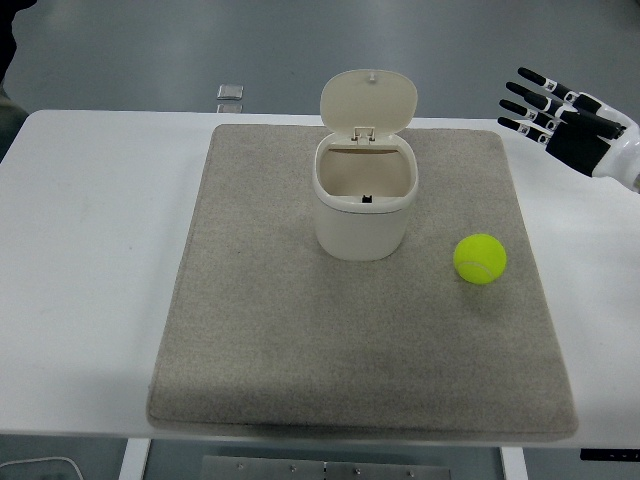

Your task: Pick up the tennis ball and place it in the box.

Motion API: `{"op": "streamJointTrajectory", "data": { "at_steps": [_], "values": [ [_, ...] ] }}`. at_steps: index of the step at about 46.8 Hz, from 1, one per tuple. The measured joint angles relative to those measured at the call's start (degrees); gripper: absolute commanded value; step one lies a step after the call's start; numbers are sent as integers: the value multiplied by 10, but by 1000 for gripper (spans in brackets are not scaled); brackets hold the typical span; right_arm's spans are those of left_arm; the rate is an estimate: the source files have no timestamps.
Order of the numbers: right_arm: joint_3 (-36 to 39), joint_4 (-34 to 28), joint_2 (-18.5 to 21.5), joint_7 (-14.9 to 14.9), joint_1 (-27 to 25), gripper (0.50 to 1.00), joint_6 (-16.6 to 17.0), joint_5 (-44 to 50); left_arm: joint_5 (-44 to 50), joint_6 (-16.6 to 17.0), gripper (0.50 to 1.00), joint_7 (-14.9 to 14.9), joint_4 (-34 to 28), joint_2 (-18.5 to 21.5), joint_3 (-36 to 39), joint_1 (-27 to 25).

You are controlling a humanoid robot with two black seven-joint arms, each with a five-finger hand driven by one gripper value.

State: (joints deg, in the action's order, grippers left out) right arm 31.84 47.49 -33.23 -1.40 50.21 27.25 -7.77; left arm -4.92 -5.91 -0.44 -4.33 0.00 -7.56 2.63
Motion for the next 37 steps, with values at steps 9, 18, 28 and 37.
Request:
{"op": "streamJointTrajectory", "data": {
  "at_steps": [9,18,28,37],
  "values": [
    [-1,0,4,0,0,913,0,0,0,0,992,-3,0,0,-1,0],
    [3,0,4,-1,1,913,0,-4,0,0,992,-2,0,0,-1,0],
    [6,-1,3,-1,3,913,-2,-12,0,-1,992,-2,-7,0,0,-5],
    [5,-1,8,3,0,913,-23,-12,0,-1,992,-2,-3,0,0,-5]
  ]
}}
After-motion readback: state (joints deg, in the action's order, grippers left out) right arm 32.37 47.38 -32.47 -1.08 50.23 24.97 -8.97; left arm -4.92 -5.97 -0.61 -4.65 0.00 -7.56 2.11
